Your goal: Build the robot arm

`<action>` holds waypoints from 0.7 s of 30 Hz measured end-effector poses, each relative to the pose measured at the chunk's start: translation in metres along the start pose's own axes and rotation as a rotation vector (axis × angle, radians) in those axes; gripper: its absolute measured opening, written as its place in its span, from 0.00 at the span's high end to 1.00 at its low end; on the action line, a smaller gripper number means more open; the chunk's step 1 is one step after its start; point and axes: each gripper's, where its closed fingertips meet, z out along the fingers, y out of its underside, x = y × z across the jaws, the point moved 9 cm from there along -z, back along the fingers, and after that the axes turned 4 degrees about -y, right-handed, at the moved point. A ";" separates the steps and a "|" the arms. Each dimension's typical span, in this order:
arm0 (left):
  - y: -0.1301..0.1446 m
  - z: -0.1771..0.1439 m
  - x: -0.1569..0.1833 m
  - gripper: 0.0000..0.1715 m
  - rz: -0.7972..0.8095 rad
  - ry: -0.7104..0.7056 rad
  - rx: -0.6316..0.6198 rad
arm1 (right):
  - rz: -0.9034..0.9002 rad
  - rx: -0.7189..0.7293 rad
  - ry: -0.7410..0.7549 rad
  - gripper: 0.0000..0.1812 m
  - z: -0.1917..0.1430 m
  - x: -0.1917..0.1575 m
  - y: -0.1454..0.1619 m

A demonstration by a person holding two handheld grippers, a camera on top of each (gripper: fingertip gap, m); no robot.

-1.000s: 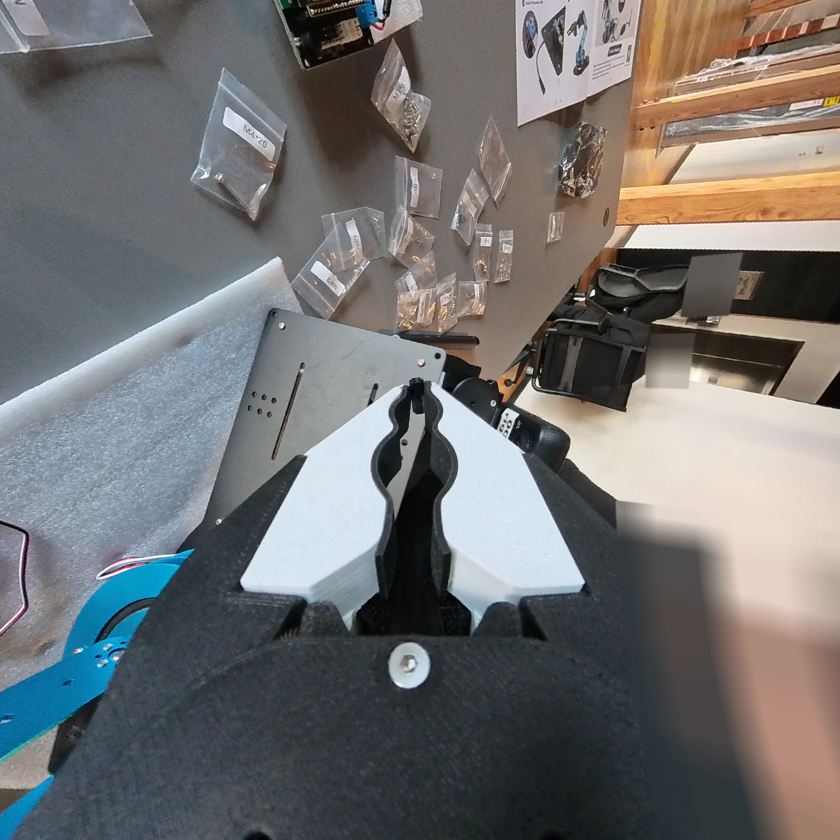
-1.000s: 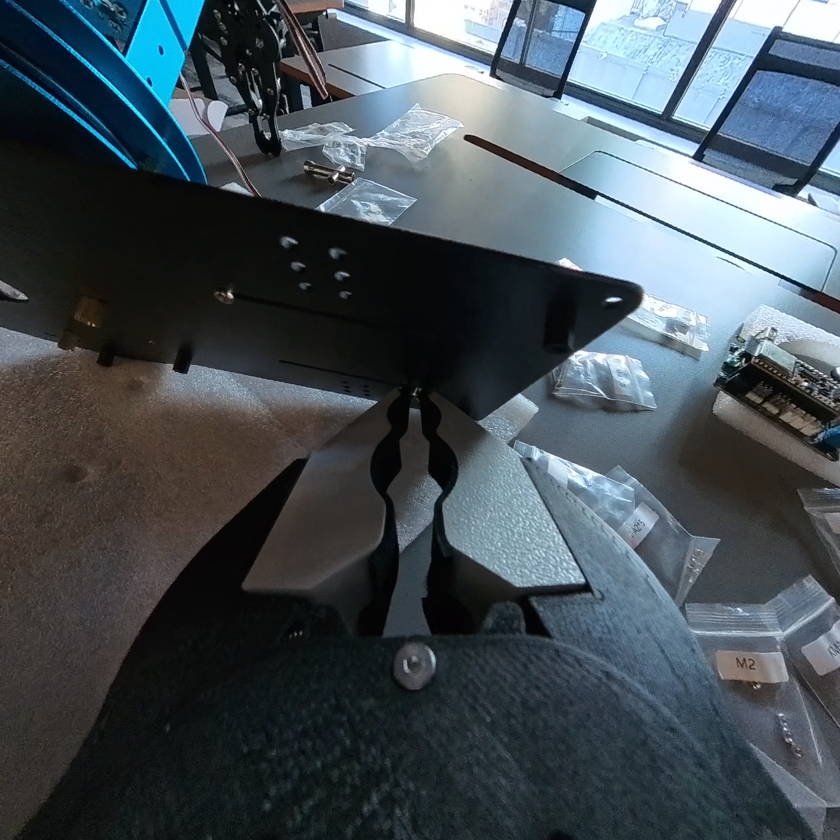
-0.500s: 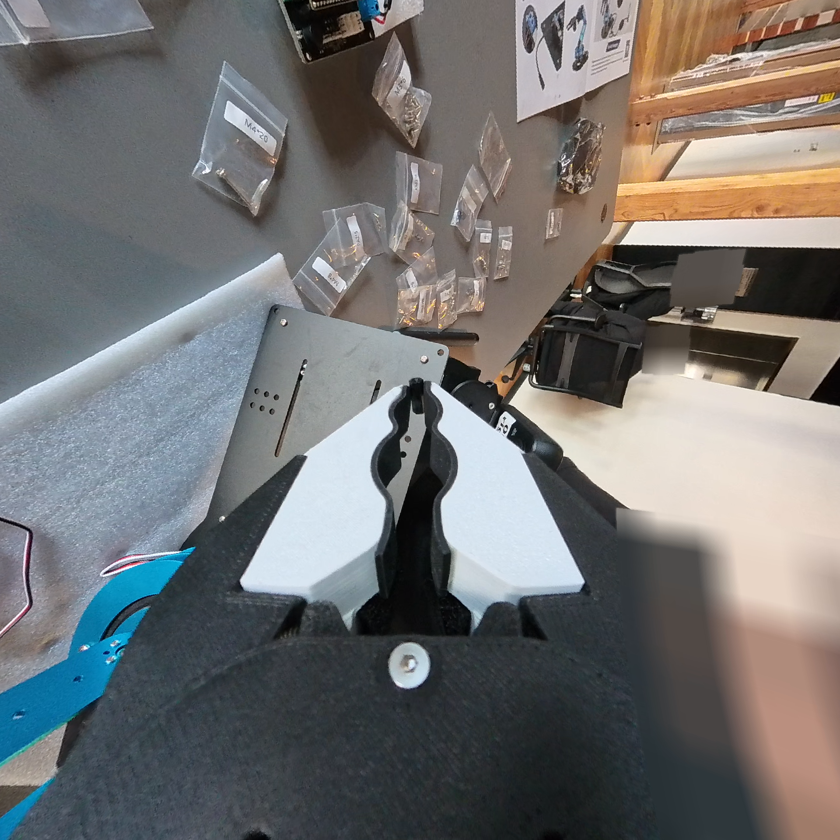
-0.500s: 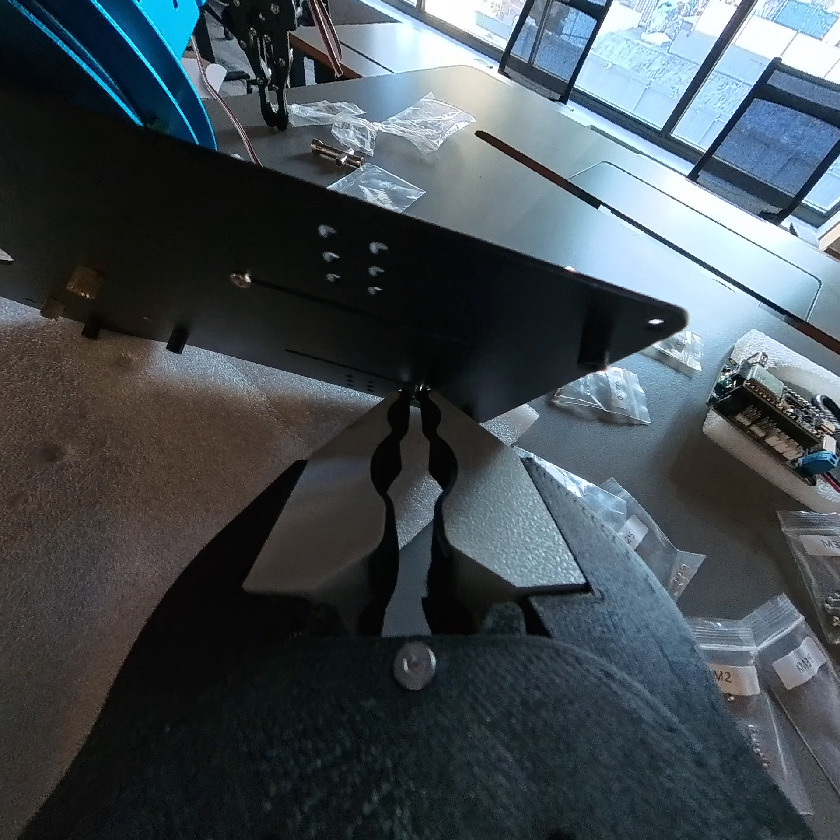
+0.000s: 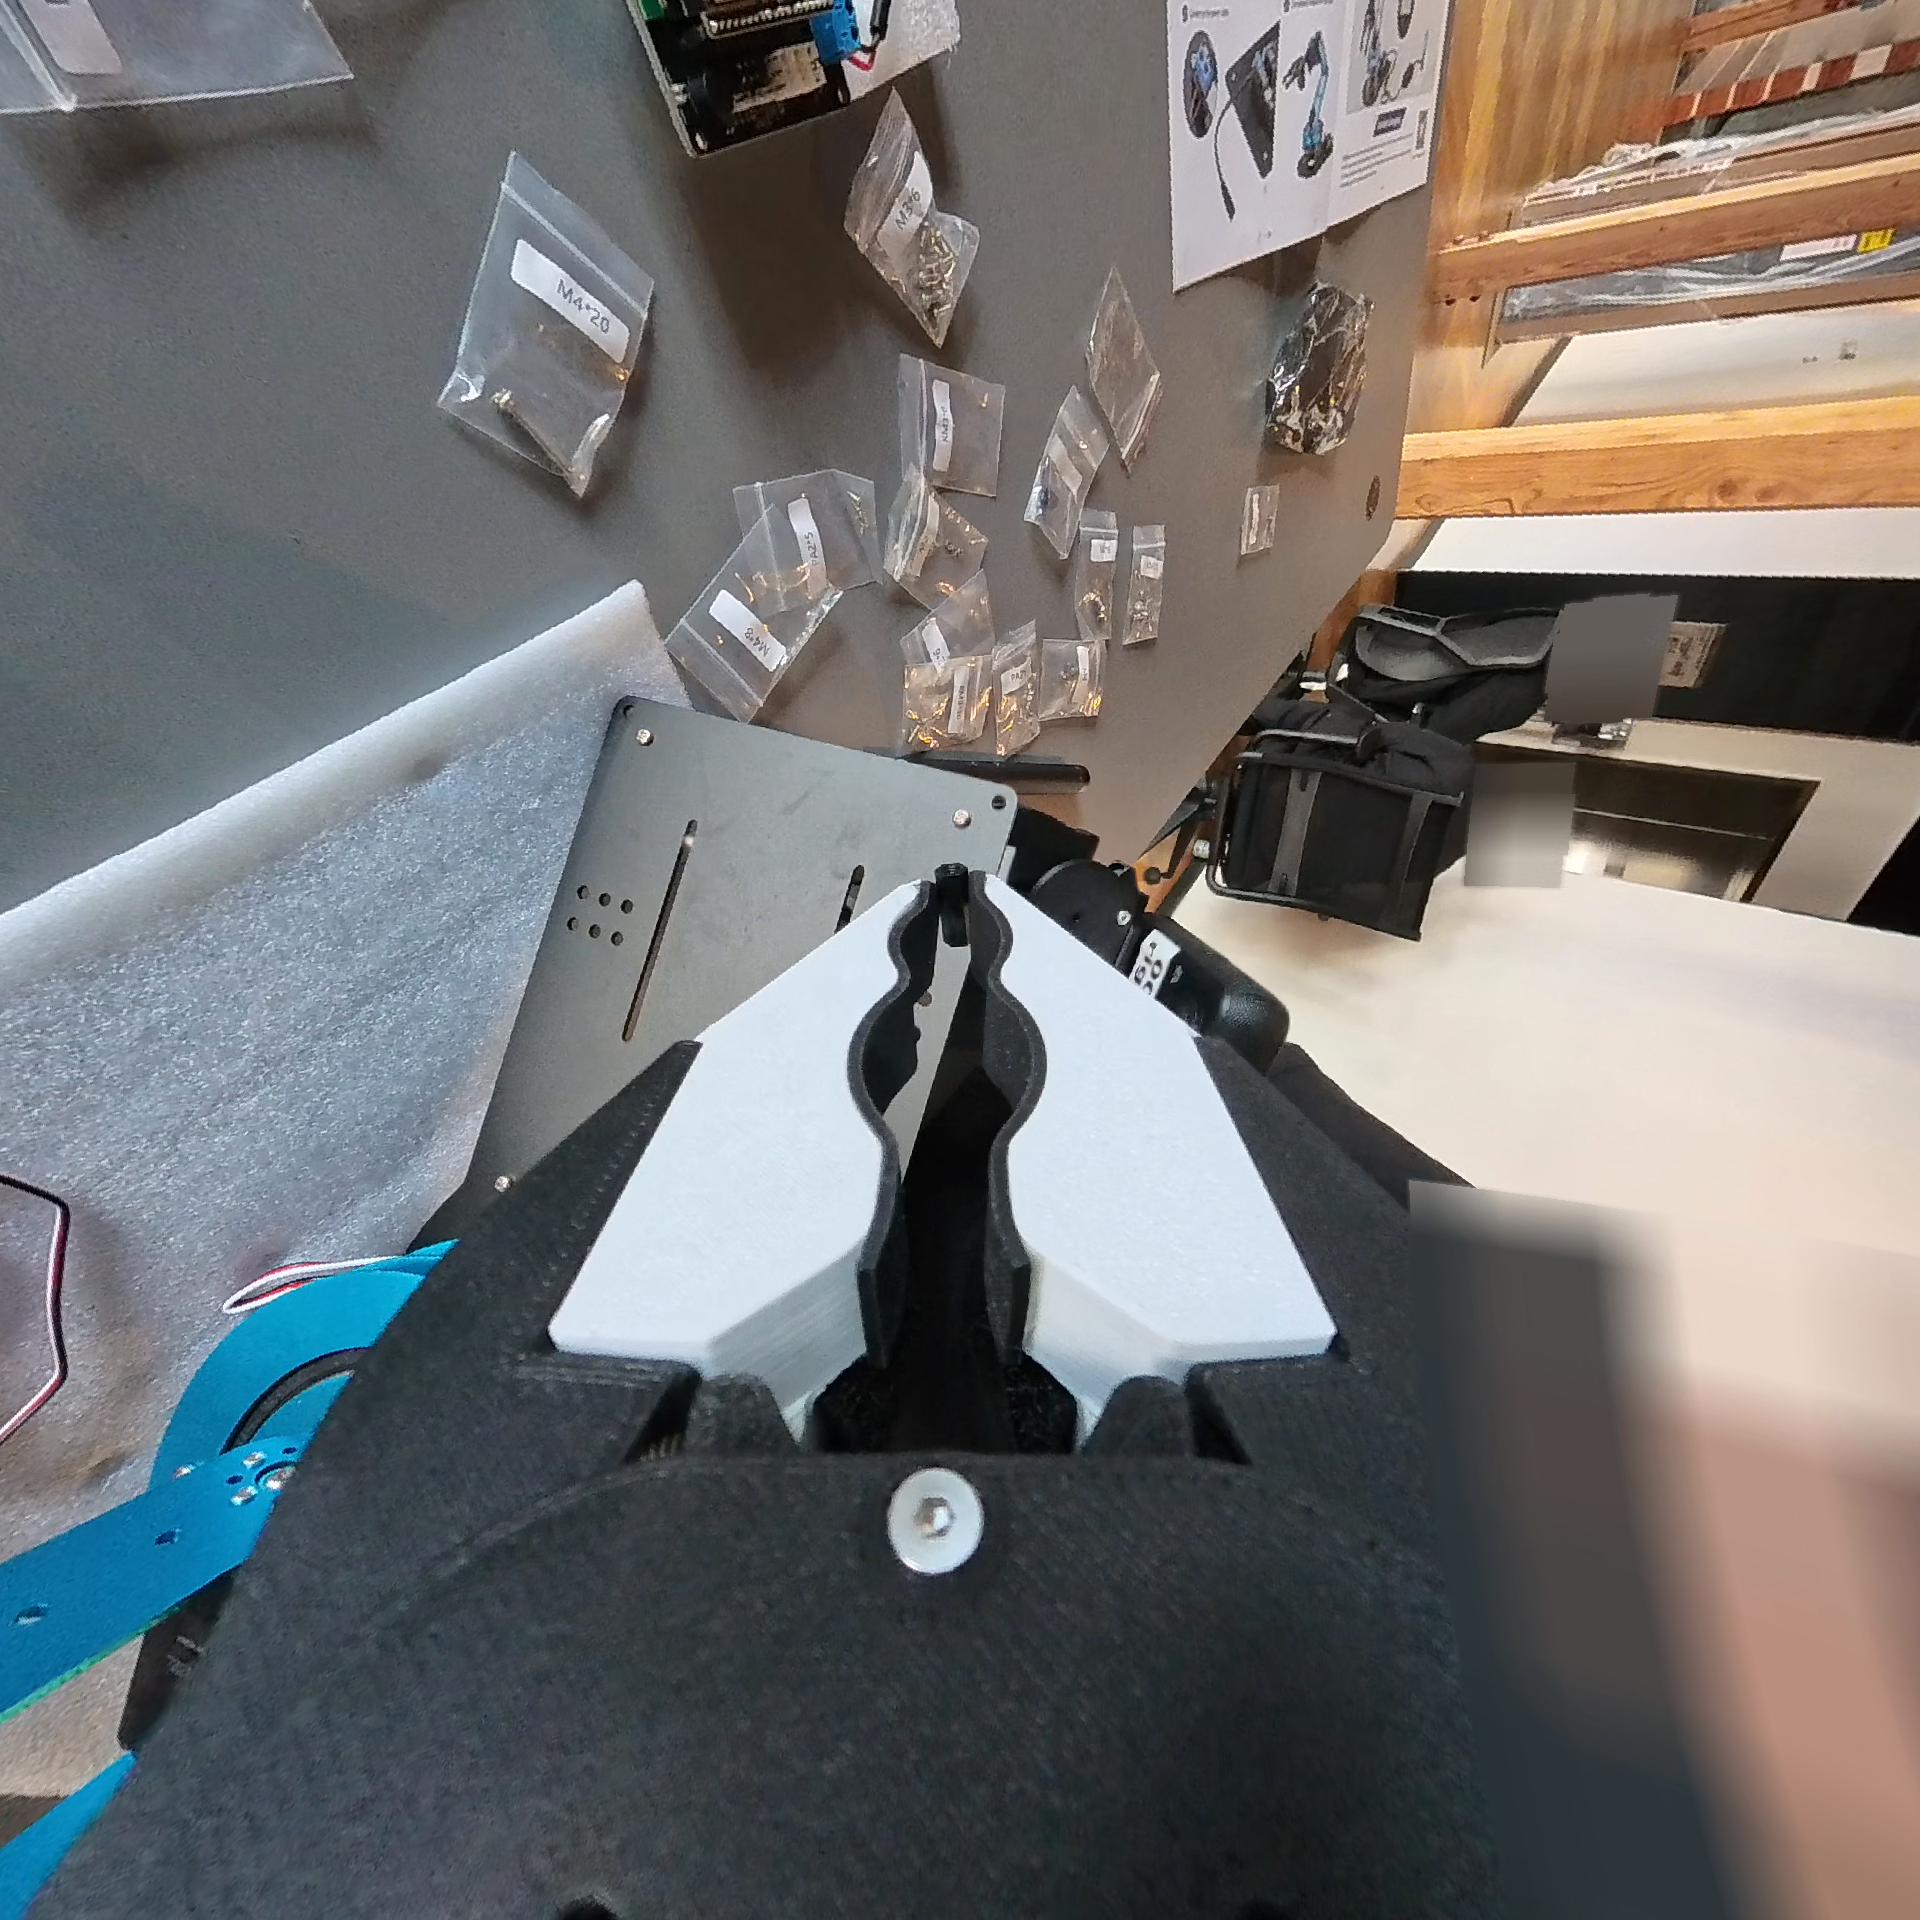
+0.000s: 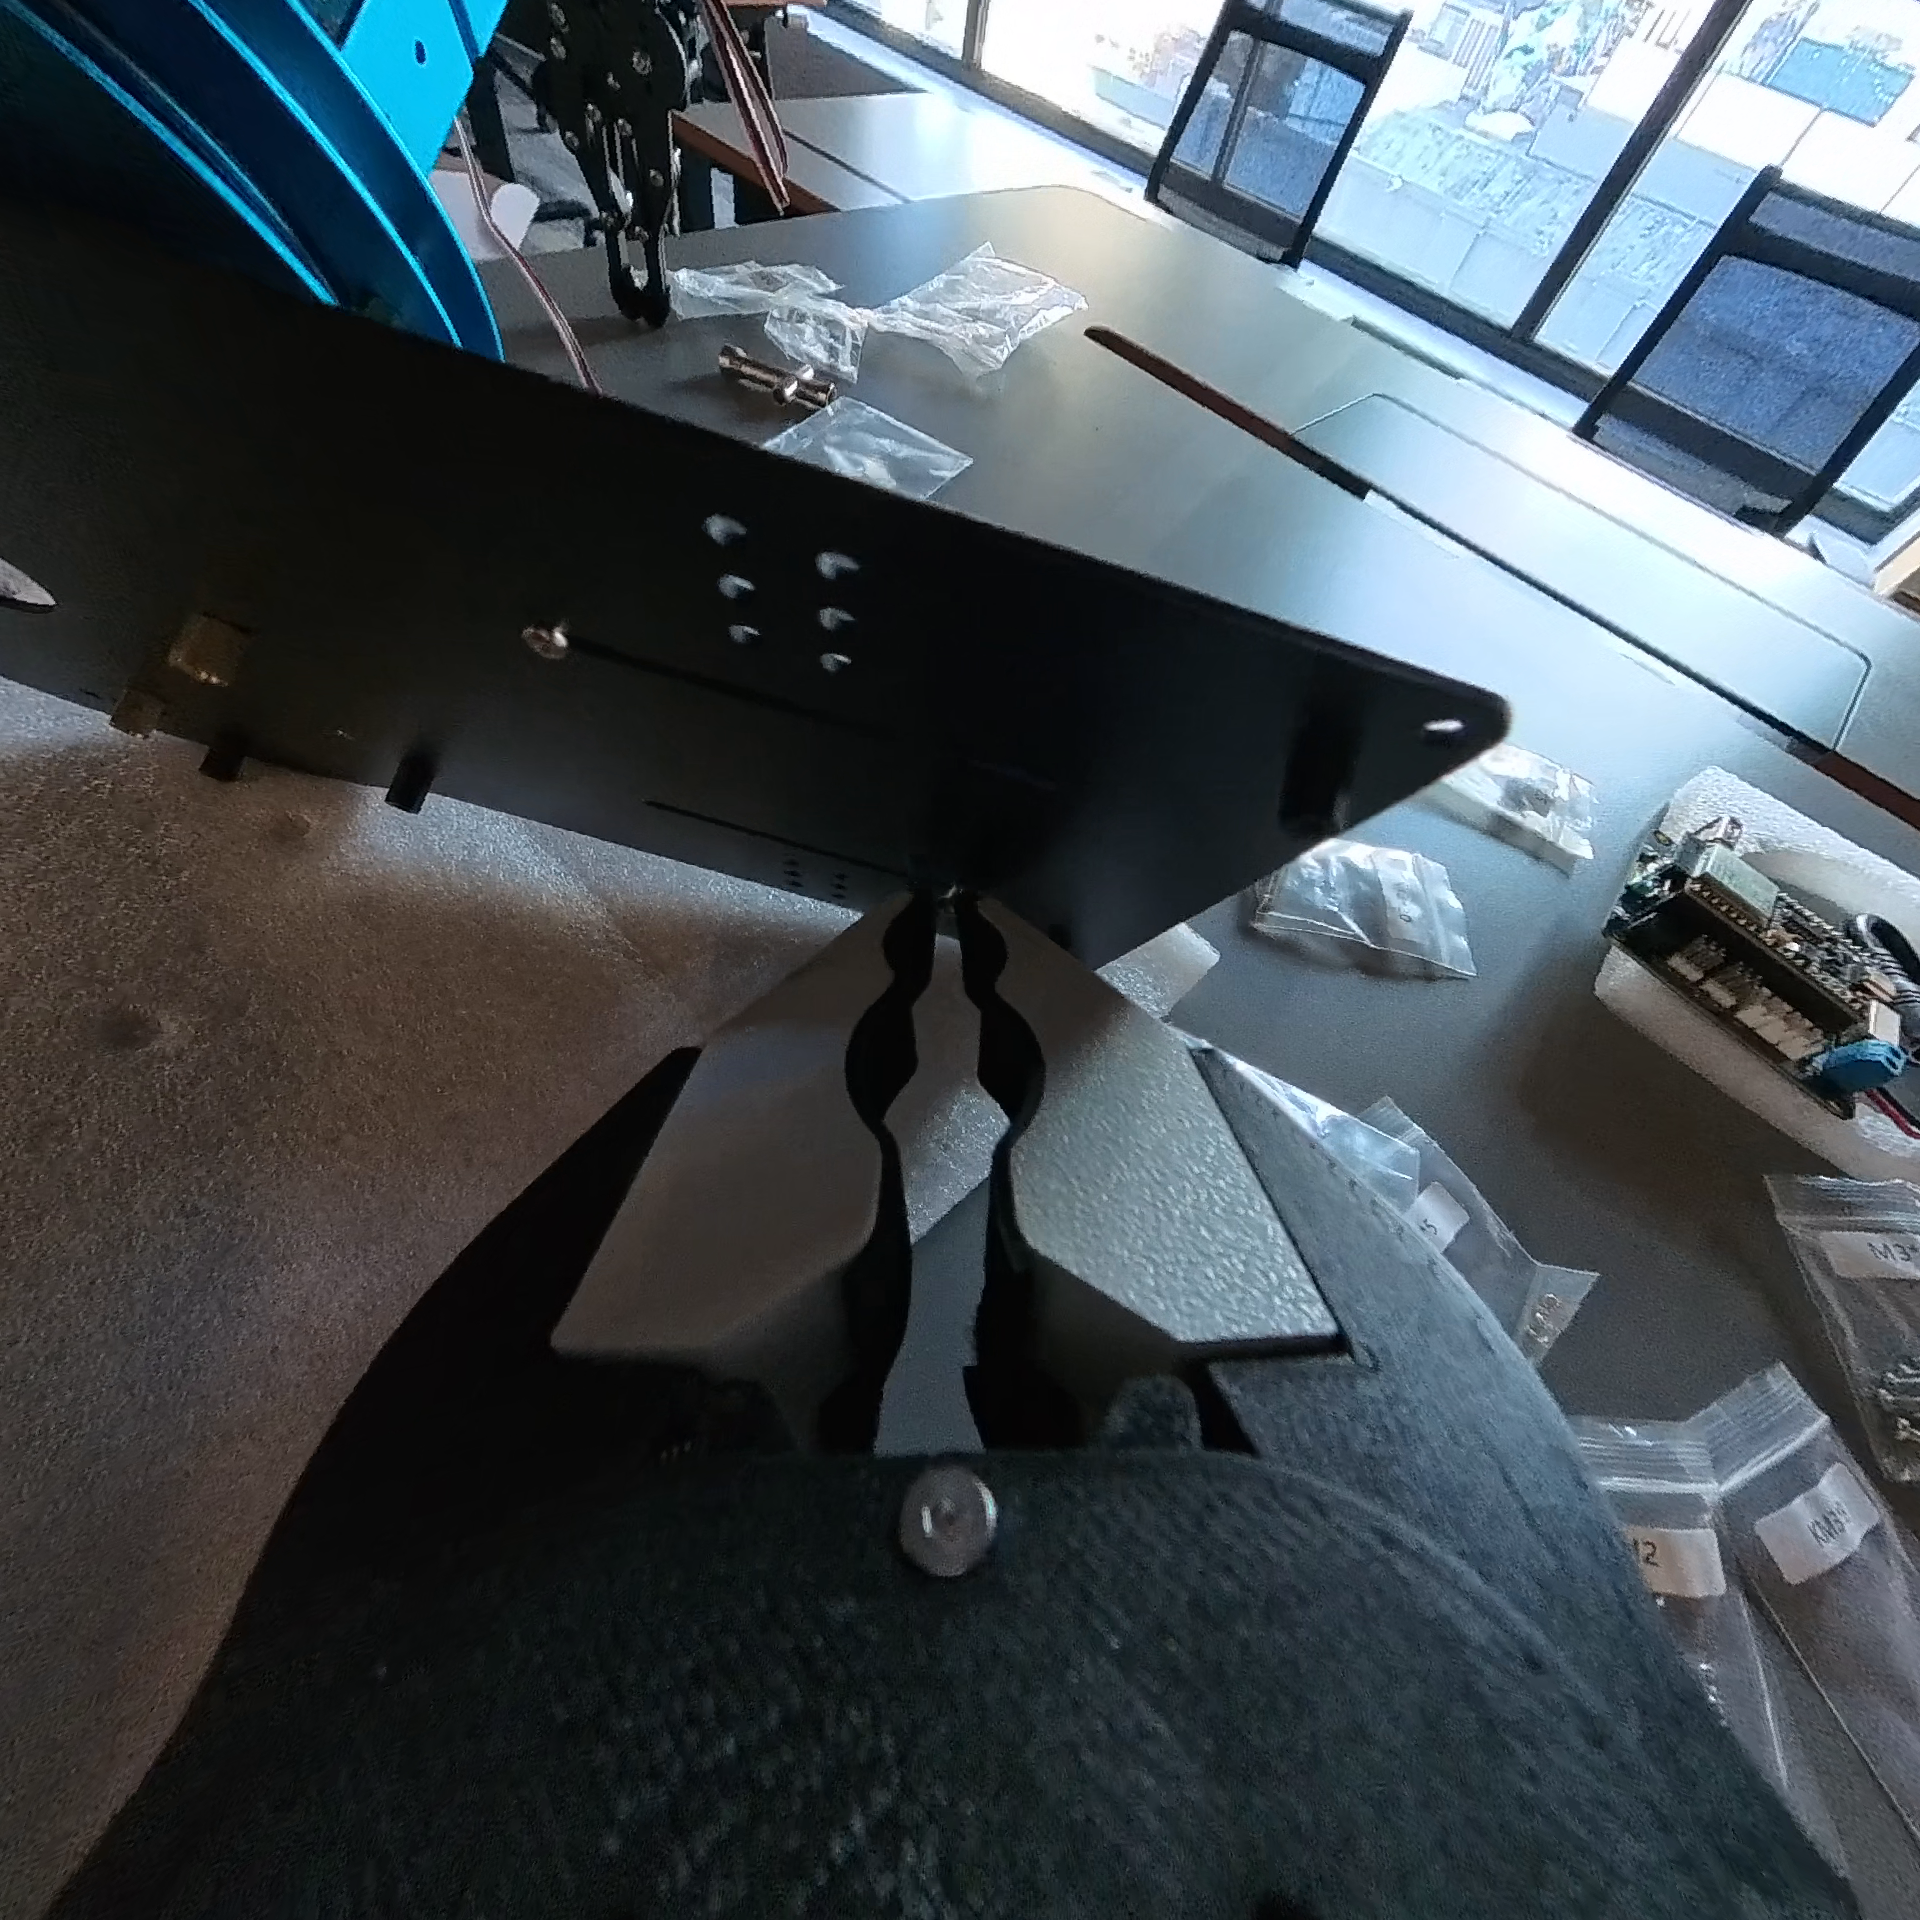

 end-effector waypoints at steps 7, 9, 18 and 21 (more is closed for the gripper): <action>0.003 -0.001 -0.004 0.98 -0.010 0.005 0.000 | -0.066 0.007 0.048 0.99 -0.001 -0.003 0.000; 0.004 -0.001 -0.003 0.98 -0.009 0.008 -0.001 | -0.089 0.004 0.057 0.97 -0.001 -0.004 0.000; 0.007 -0.001 -0.005 0.98 -0.011 0.010 -0.004 | -0.160 -0.011 0.066 0.97 0.001 -0.001 0.002; 0.007 -0.001 -0.003 0.98 -0.006 0.013 -0.004 | -0.154 -0.015 0.059 0.97 0.001 -0.001 0.002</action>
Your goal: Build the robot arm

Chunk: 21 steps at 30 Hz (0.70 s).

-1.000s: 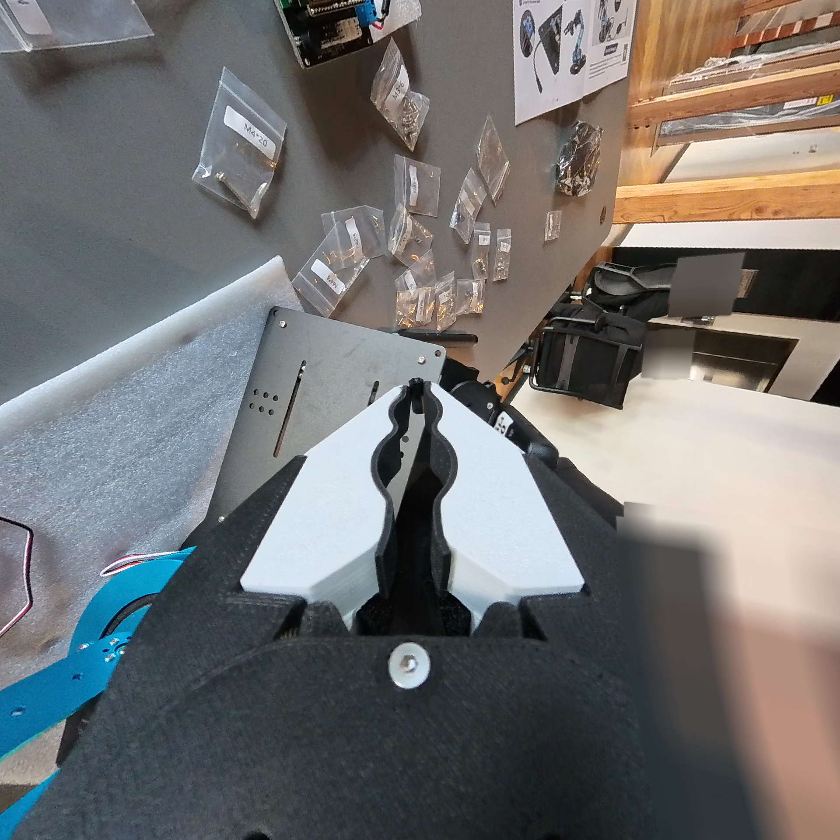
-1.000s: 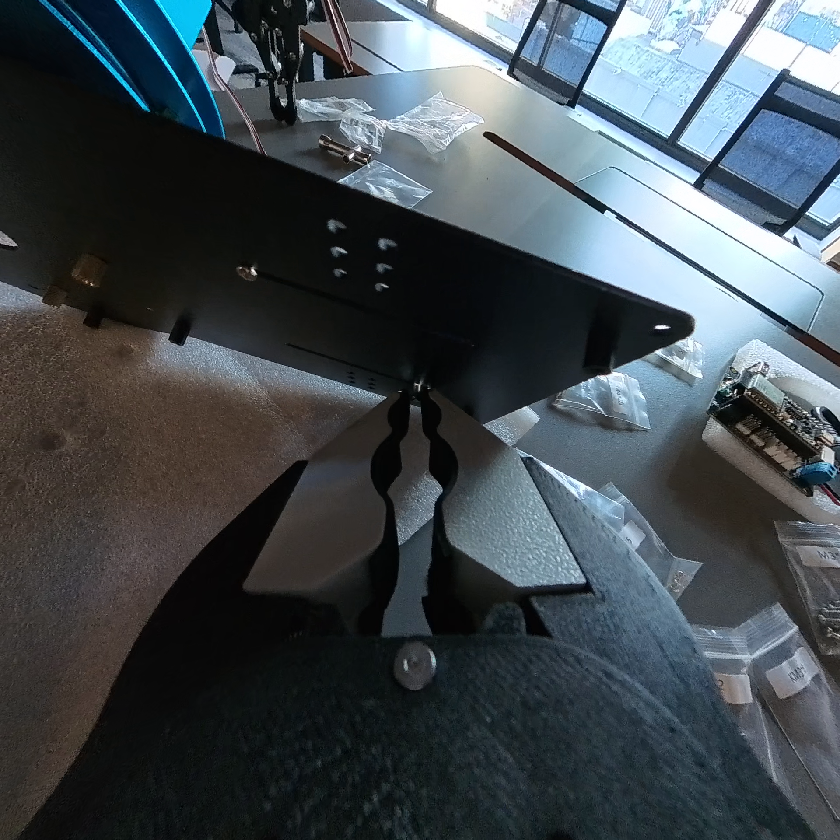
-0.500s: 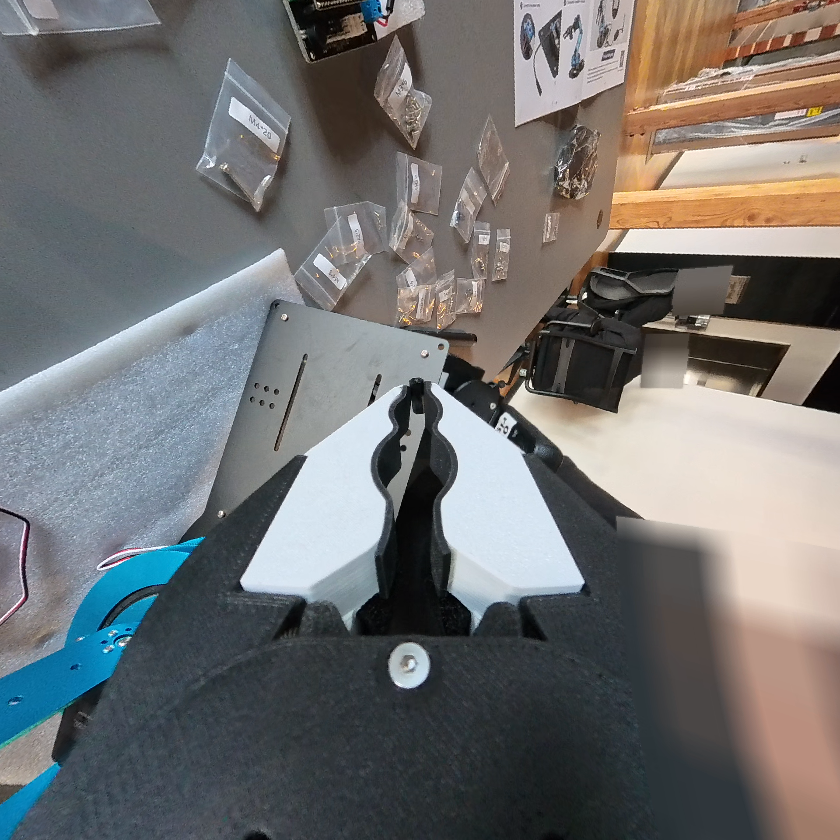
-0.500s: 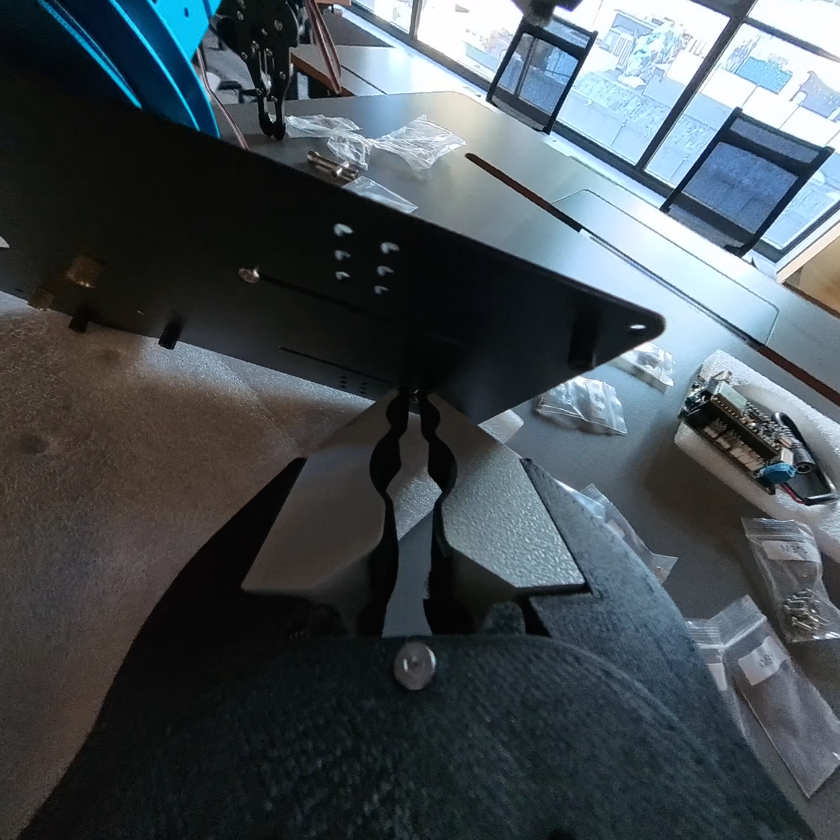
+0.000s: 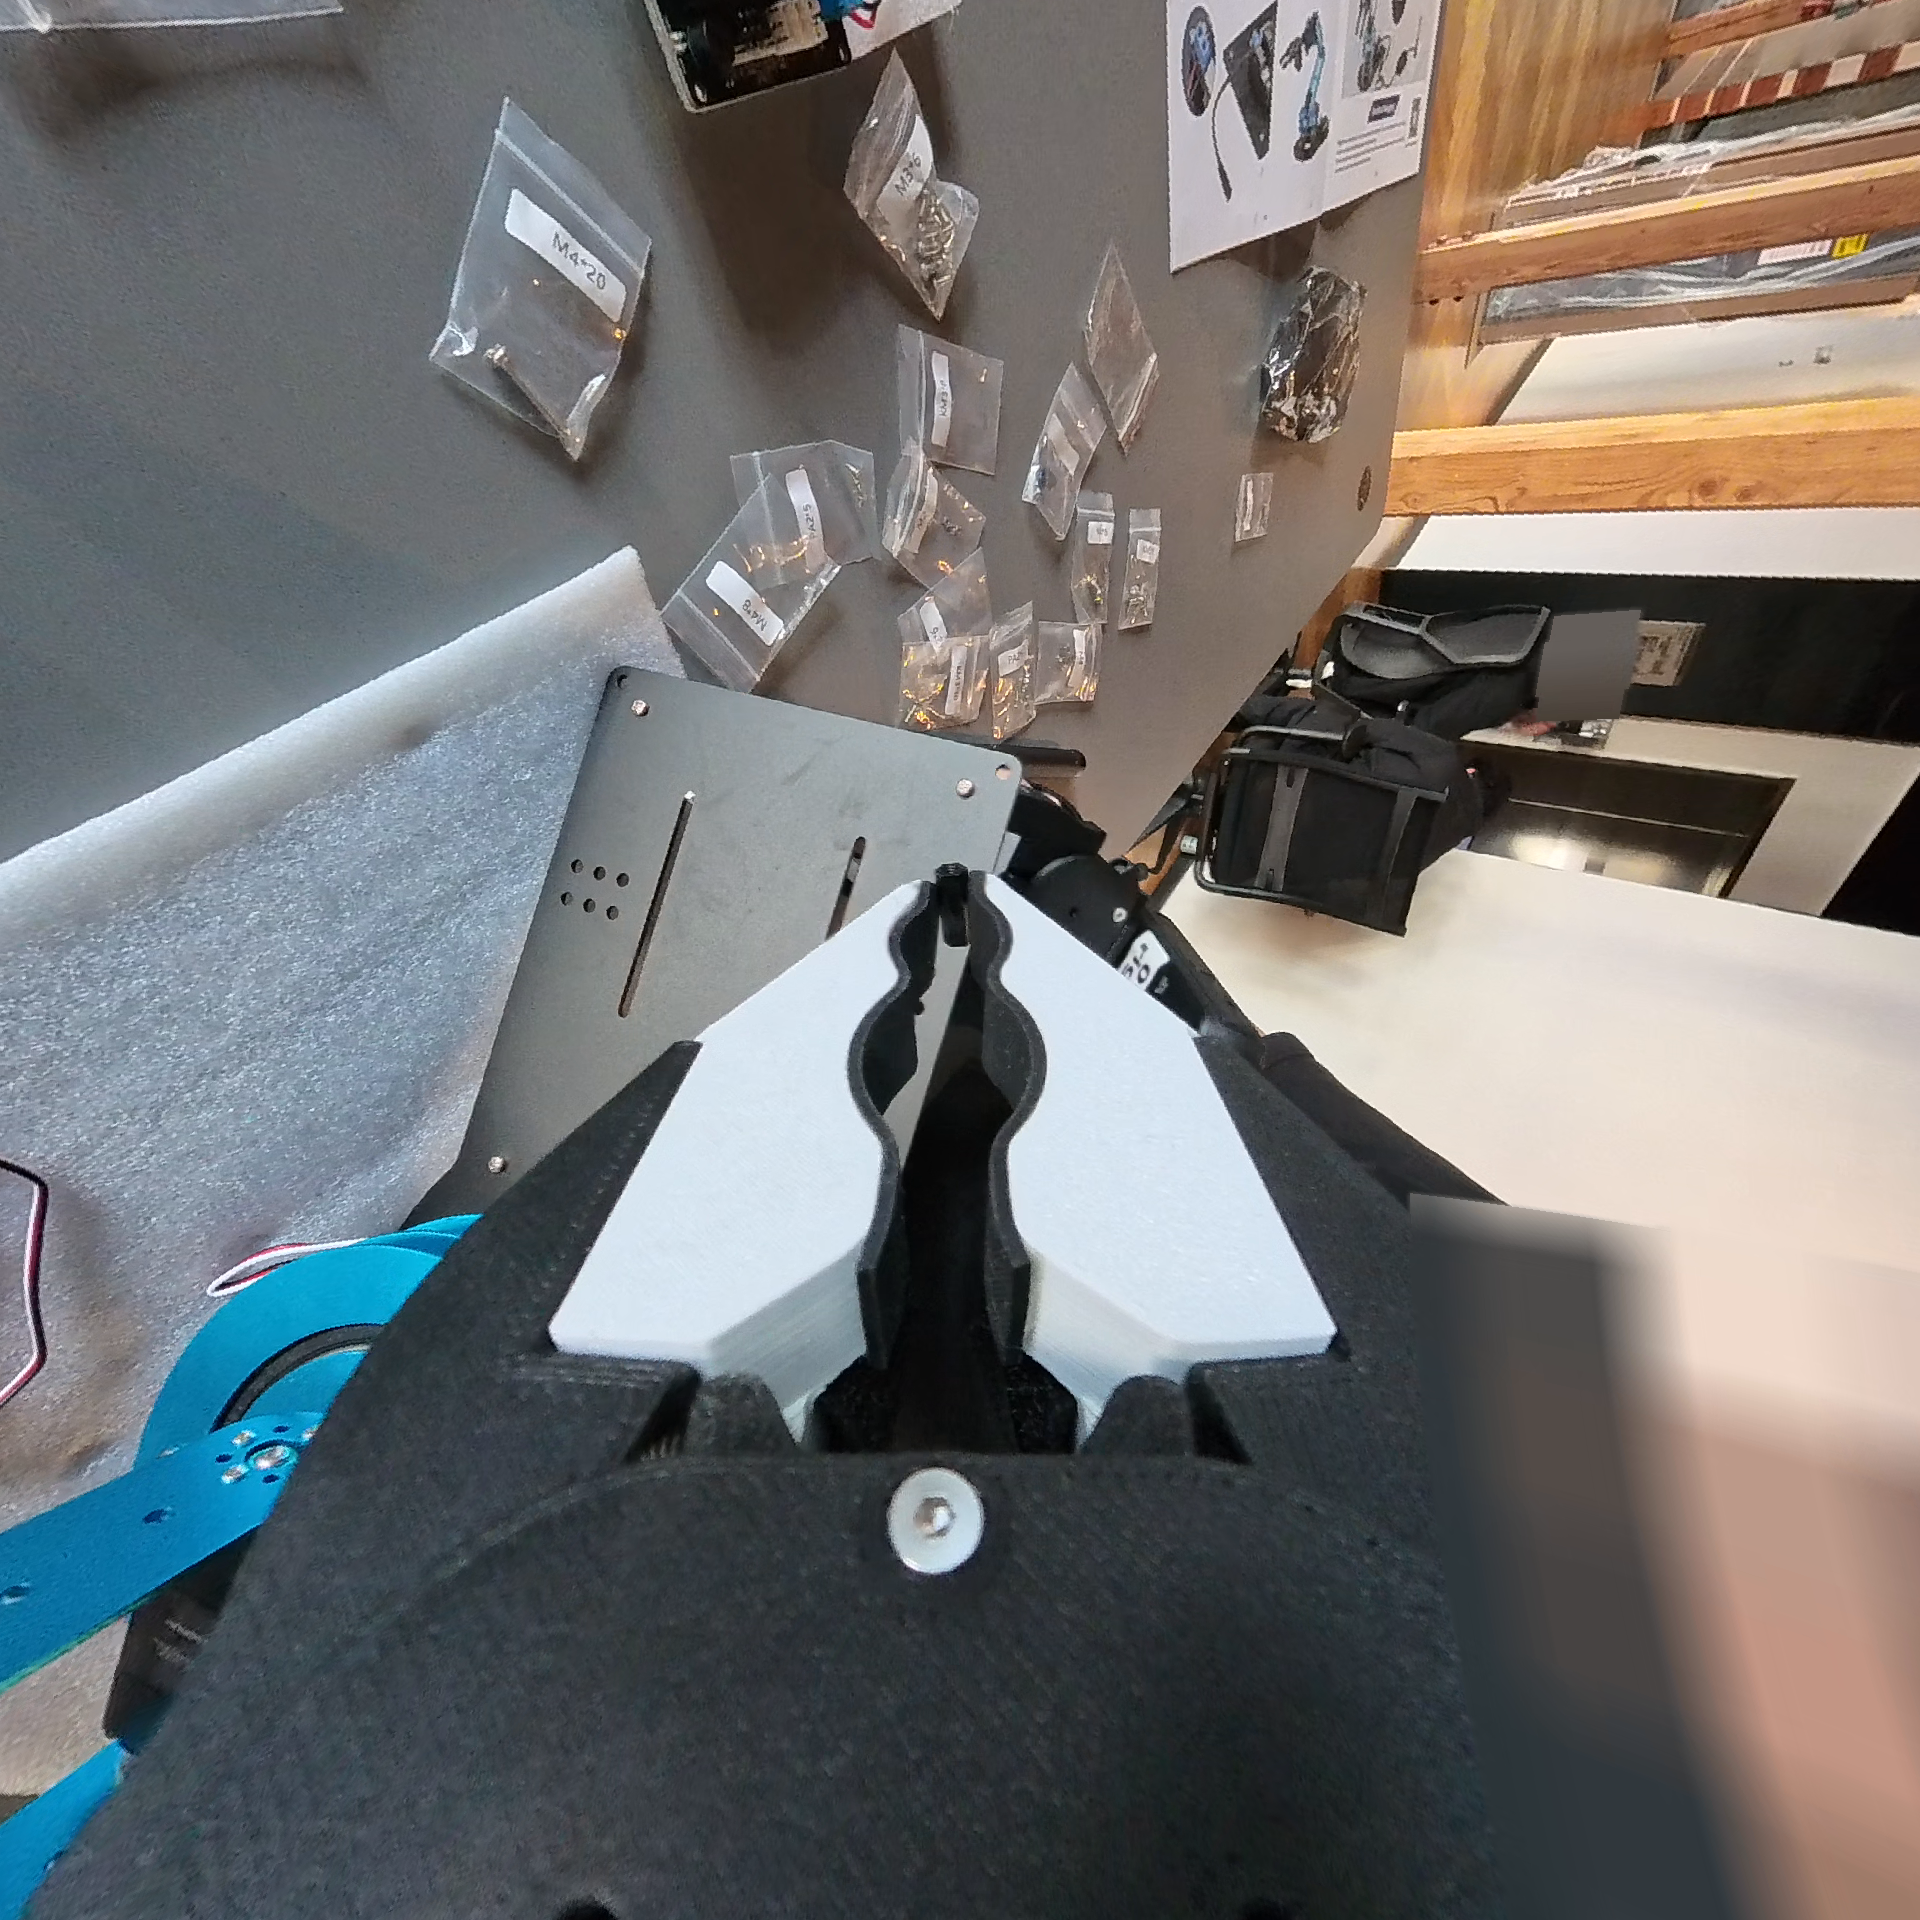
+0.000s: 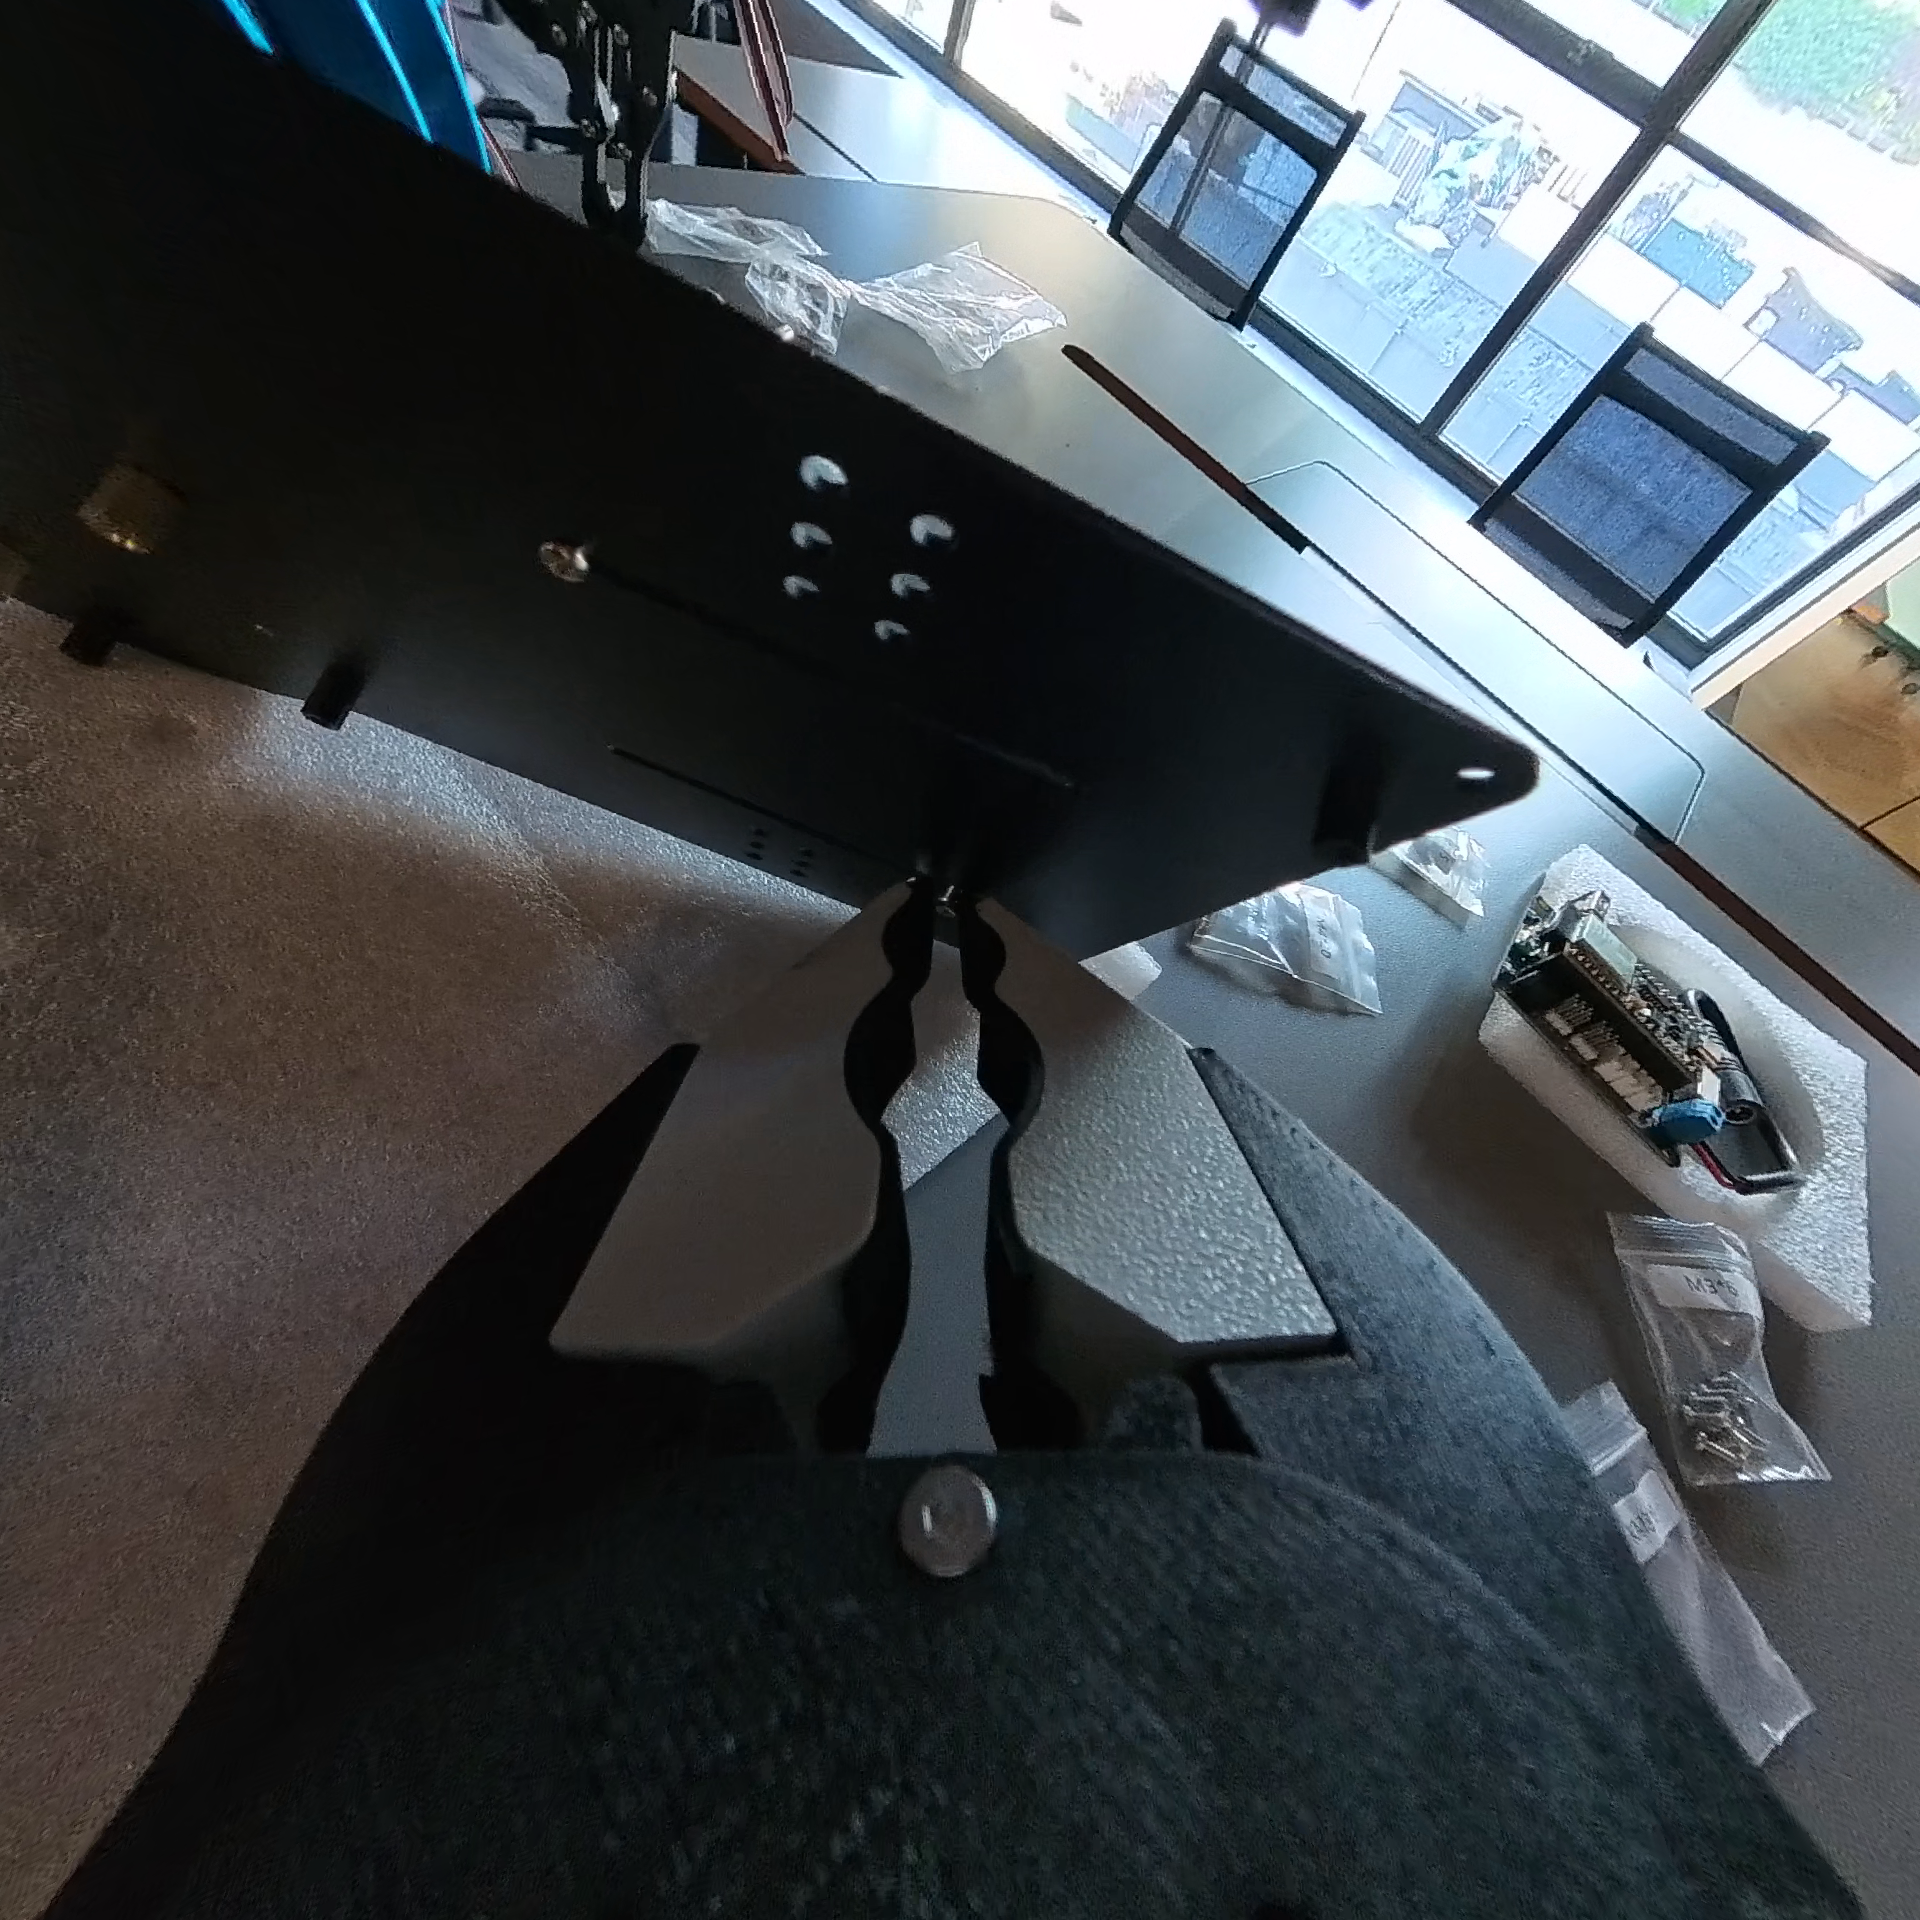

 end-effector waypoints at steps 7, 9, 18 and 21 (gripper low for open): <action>0.001 0.001 0.003 0.98 0.006 0.002 0.000 | -0.039 0.000 0.009 0.97 0.001 -0.001 0.000; 0.000 0.002 0.001 0.98 0.006 -0.004 0.003 | -0.049 -0.001 0.014 0.97 0.001 -0.001 0.000; -0.014 0.032 -0.021 0.98 -0.009 -0.123 -0.042 | -0.076 0.001 0.017 0.97 0.001 -0.002 0.001; -0.016 0.043 -0.025 0.98 -0.008 -0.161 -0.071 | -0.081 0.000 0.021 0.97 0.001 -0.002 0.001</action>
